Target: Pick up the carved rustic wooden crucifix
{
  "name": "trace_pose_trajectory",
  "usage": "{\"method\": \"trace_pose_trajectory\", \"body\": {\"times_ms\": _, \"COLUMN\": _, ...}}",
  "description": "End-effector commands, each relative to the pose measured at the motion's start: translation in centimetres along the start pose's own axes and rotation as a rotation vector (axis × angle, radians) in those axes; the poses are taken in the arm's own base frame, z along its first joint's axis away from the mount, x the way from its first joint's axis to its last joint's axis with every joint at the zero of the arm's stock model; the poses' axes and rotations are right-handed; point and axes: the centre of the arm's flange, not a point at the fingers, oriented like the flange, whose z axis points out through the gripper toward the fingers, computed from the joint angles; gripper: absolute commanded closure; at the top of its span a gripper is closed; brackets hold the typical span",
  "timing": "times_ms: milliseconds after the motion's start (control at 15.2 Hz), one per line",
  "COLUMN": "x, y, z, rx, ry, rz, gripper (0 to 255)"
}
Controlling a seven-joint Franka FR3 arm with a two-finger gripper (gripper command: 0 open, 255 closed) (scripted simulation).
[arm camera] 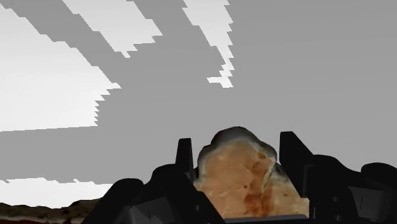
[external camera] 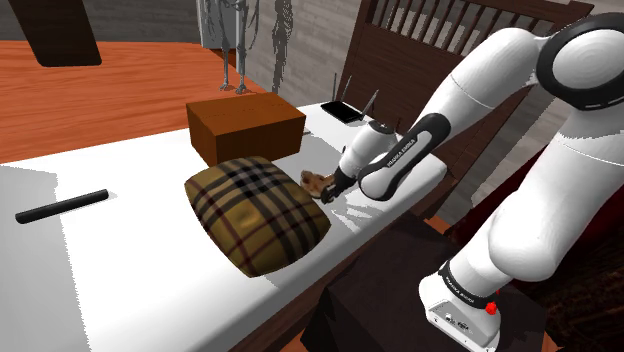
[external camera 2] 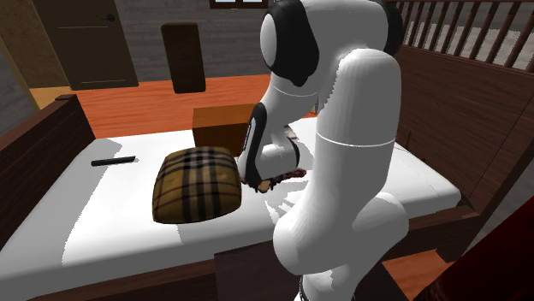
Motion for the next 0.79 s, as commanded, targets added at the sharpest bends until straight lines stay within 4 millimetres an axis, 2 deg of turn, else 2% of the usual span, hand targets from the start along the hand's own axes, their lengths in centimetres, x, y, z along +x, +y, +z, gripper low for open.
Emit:
{"method": "trace_pose_trajectory", "body": {"times_ms": 0, "x": 0.3, "y": 0.0, "z": -1.0, "rx": 0.000, "ry": 0.000, "rz": 0.000, "gripper": 255}}
{"method": "trace_pose_trajectory", "body": {"times_ms": 726, "x": 1.6, "y": -0.1, "z": -6.7, "rx": 0.000, "ry": 0.000, "rz": 0.000, "gripper": 255}}
